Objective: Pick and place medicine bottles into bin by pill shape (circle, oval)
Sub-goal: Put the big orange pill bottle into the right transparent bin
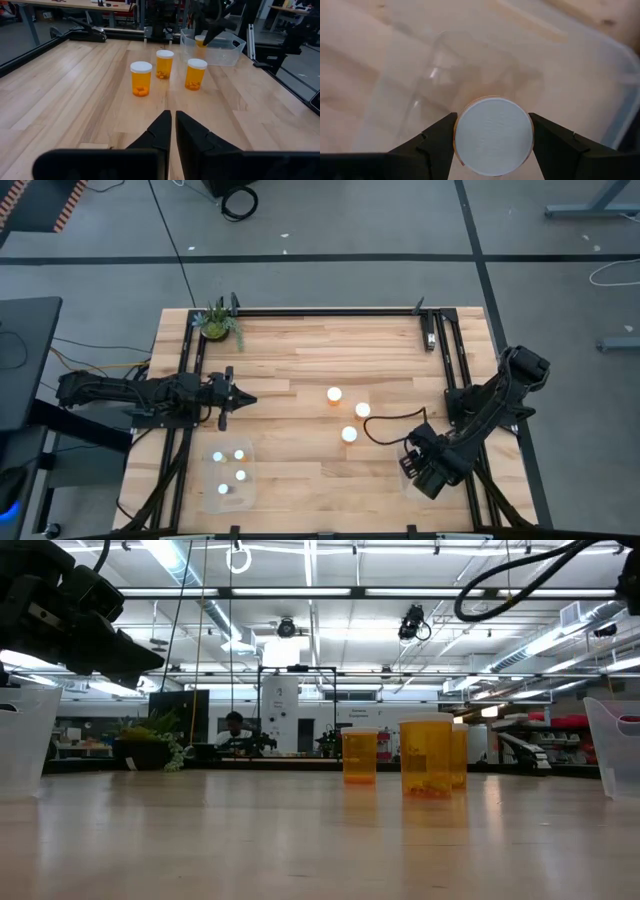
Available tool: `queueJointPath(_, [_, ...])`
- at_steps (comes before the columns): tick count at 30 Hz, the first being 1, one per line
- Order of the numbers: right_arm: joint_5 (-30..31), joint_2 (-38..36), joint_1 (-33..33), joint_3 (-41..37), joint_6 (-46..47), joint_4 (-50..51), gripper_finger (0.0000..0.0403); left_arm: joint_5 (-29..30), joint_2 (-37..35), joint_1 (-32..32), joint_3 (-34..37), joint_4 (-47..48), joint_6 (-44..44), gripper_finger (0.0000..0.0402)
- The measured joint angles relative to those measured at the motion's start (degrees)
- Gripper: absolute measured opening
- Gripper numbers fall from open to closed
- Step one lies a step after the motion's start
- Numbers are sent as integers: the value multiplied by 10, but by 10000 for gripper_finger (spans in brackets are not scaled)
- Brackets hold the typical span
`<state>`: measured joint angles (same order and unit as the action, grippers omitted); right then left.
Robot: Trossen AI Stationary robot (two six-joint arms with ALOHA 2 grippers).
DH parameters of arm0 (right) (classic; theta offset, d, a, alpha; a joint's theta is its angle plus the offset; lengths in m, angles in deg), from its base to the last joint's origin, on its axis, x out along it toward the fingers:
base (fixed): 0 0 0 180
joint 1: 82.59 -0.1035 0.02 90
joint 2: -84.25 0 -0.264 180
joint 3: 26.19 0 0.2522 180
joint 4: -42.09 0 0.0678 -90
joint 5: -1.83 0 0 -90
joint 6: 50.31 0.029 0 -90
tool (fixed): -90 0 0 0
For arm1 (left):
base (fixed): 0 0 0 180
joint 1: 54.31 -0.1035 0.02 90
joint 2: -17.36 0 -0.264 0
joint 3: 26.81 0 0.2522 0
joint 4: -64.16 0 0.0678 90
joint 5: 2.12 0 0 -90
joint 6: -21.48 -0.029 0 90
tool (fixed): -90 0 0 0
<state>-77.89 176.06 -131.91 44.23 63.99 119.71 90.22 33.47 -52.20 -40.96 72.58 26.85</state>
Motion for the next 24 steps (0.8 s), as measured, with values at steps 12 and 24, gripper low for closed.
queueJointPath(12, [16,2,0,0,34,48,241,0,0,0,0,0,0,24])
queueJointPath(24, [16,2,0,0,30,38,242,0,0,0,0,0,0,35])
